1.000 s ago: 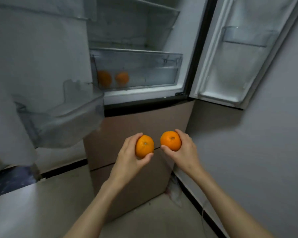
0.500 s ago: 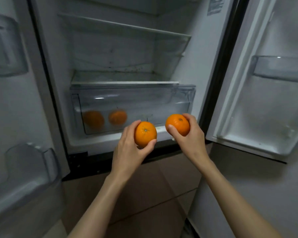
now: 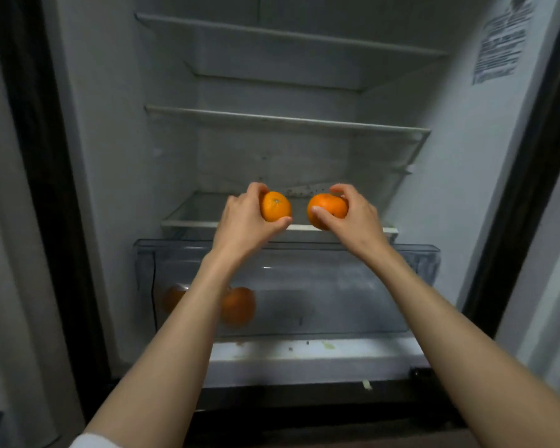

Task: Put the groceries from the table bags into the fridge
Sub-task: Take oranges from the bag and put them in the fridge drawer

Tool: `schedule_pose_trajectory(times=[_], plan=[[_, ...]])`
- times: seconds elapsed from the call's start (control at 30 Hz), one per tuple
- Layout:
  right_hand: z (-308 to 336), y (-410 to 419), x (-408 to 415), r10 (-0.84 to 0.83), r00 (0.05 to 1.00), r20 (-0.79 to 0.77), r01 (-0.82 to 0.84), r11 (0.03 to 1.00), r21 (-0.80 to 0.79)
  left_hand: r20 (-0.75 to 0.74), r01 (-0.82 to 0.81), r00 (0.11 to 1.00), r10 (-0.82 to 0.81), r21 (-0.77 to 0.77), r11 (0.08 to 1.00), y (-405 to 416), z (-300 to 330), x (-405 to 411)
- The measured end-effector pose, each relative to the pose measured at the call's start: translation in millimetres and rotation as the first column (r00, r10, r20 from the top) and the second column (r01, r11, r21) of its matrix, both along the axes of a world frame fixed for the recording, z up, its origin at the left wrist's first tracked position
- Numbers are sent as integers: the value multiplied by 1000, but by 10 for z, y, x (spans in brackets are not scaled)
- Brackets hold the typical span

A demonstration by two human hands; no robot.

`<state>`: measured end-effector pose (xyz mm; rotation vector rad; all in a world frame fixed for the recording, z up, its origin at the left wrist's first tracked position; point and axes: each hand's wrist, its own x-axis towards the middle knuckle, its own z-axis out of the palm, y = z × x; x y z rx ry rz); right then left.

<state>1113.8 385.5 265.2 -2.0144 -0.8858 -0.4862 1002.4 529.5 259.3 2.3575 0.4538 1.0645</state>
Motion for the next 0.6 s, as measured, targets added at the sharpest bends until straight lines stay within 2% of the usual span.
schedule_pose_trajectory(times=[0.1, 0.2, 0.3, 0.4, 0.5, 0.6], plan=[[-89, 69, 197, 18, 1000, -23, -22, 981, -190, -218, -93, 972, 88, -15, 996, 31, -69, 196], [-176, 93, 305, 30, 1000, -8, -31, 923, -384, -360, -212, 909, 211, 36, 977, 65, -127, 308], [-149, 150, 395, 26, 997, -76, -60, 873, -485, -455, -206, 858, 239, 122, 971, 90, -123, 361], [-100, 223, 438, -4, 991, -136, -77, 811, -580, -570, -160, 796, 205, 128, 979, 130, -85, 404], [-115, 232, 433, -3, 995, -97, -57, 793, -607, -609, -158, 765, 212, 141, 977, 175, -83, 430], [-125, 207, 409, -1, 998, -59, -36, 783, -621, -589, -165, 773, 235, 171, 971, 167, -115, 432]])
